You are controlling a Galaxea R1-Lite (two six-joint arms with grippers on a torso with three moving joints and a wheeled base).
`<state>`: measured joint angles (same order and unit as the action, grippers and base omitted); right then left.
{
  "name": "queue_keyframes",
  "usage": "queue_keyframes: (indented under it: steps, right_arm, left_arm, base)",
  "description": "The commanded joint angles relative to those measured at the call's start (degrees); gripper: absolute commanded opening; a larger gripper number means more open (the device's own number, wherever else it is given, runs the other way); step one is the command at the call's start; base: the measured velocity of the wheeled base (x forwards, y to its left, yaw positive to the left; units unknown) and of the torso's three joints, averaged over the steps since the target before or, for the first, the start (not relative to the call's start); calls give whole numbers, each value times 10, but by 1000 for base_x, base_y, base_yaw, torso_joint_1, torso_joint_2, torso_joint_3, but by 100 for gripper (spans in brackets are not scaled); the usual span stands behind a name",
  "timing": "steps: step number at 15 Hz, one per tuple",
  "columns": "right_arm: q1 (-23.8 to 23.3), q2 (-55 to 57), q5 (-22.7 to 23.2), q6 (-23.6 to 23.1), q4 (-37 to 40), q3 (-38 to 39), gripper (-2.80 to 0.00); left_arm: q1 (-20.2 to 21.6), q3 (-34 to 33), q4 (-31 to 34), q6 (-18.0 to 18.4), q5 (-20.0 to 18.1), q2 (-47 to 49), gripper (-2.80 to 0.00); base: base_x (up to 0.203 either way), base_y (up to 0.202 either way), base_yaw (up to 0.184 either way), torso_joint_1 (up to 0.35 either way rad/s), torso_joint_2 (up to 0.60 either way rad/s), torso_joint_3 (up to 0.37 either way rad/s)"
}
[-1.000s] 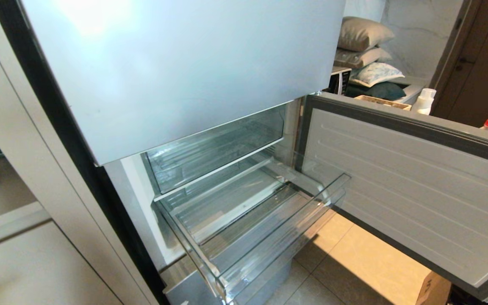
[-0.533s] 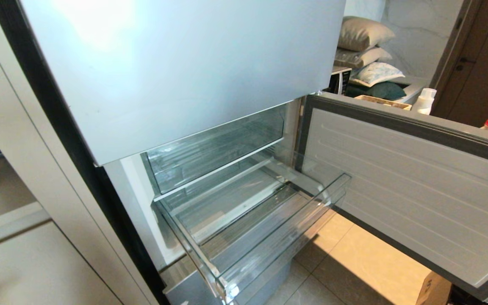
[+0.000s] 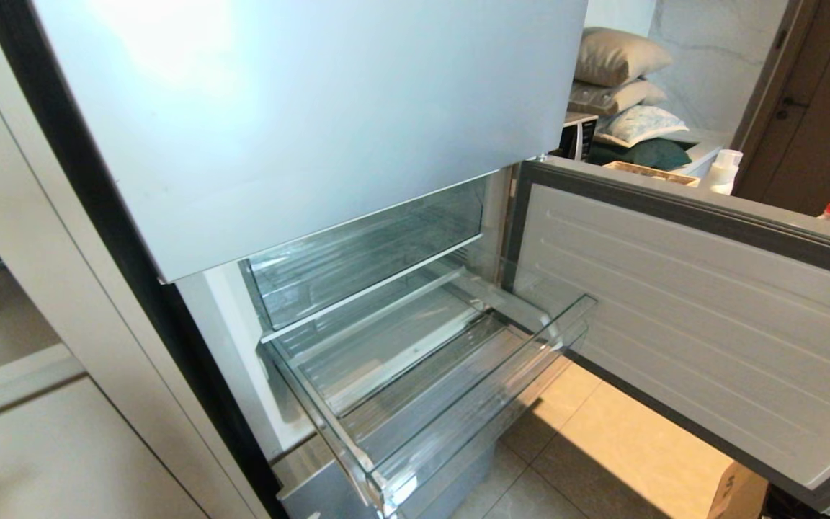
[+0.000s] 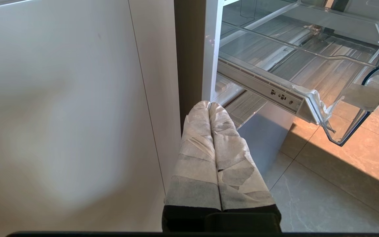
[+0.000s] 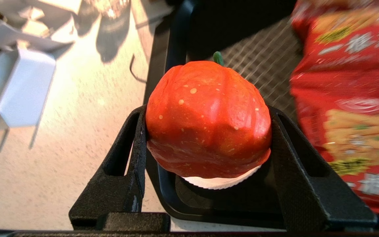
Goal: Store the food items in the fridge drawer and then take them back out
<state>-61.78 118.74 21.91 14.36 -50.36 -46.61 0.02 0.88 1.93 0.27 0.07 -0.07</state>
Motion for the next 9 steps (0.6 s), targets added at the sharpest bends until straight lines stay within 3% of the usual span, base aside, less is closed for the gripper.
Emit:
queue_keyframes:
  steps: [1, 5, 9]
  right_arm:
    - [11, 42, 3, -3, -3, -12, -280]
    - [21, 59, 36, -8, -3, -8, -280]
    - [21, 67, 38, -9, 0, -8, -280]
  left_arm:
    - [1, 0, 0, 0, 0, 1, -280]
    - [0, 0, 0, 0, 0, 1, -280]
    - [1, 0, 0, 0, 0, 1, -280]
  base:
    - [0, 0, 0, 0, 0, 0]
    - [0, 0, 0, 0, 0, 0]
    - [0, 0, 0, 0, 0, 0]
